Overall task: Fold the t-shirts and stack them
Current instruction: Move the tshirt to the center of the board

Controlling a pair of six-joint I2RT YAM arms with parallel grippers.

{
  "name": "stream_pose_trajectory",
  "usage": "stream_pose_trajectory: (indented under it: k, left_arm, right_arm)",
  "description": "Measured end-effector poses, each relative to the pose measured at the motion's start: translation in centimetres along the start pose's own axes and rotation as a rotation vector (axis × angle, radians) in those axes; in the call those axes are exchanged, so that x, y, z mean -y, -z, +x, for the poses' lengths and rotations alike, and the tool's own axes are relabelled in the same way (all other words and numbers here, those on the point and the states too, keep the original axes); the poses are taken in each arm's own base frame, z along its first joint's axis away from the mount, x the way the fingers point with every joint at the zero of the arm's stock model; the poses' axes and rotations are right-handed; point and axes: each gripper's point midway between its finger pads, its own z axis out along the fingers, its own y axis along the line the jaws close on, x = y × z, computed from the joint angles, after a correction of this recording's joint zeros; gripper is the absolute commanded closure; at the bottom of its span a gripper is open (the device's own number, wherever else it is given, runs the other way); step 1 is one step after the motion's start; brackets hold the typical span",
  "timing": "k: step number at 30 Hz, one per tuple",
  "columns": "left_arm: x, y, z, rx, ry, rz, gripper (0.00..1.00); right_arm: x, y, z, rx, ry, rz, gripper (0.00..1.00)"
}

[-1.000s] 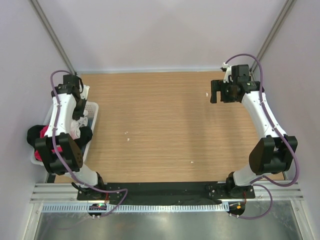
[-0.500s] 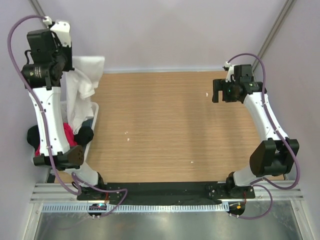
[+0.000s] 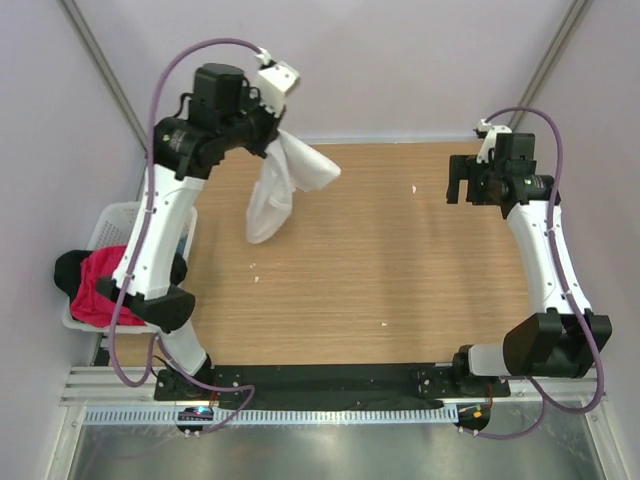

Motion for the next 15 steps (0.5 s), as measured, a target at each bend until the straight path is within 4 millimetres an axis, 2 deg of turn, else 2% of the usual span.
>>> stream_pose_trajectory:
  k: [1, 2, 3, 6, 8, 11, 12, 15]
  left_arm:
    - [1.5, -0.8, 0.0, -0.009, -0.016, 0.036, 0.99]
    - [2.9, -1.5, 0.0, -0.015, -0.029, 0.071, 0.82]
    - [4.1, -2.1, 0.0, -0.021, -0.045, 0.099, 0.46]
    - [6.5, -3.9, 0.4, -0.041, -0.045, 0.159, 0.16]
    - [6.8, -4.8, 1.2, -0.065, -0.027, 0.163, 0.14]
    - [7.0, -6.3, 3.7, -0.129, -0.006, 0.166, 0.10]
    - [7.3, -6.8, 5.2, -0.165, -0.002, 0.170, 0.03]
    - [8.0, -7.5, 9.9, -0.280, 0.009, 0.169, 0.01]
  right_arm:
    - [0.4, 0.4, 0.0, 0.009, -0.005, 0.009, 0.00]
    - [0.7, 0.7, 0.0, 0.017, -0.010, 0.017, 0.00]
    - [0.9, 1.1, 0.1, 0.022, -0.014, 0.022, 0.00]
    - [1.6, 1.6, 0.7, 0.022, -0.027, 0.038, 0.00]
    - [1.9, 2.0, 1.3, 0.013, -0.030, 0.041, 0.00]
    - [1.4, 2.5, 1.7, 0.008, -0.007, 0.008, 0.03]
    - [1.1, 2.6, 1.8, 0.005, 0.004, -0.011, 0.04]
    - [-0.6, 3.3, 2.5, -0.014, 0.051, -0.118, 0.07]
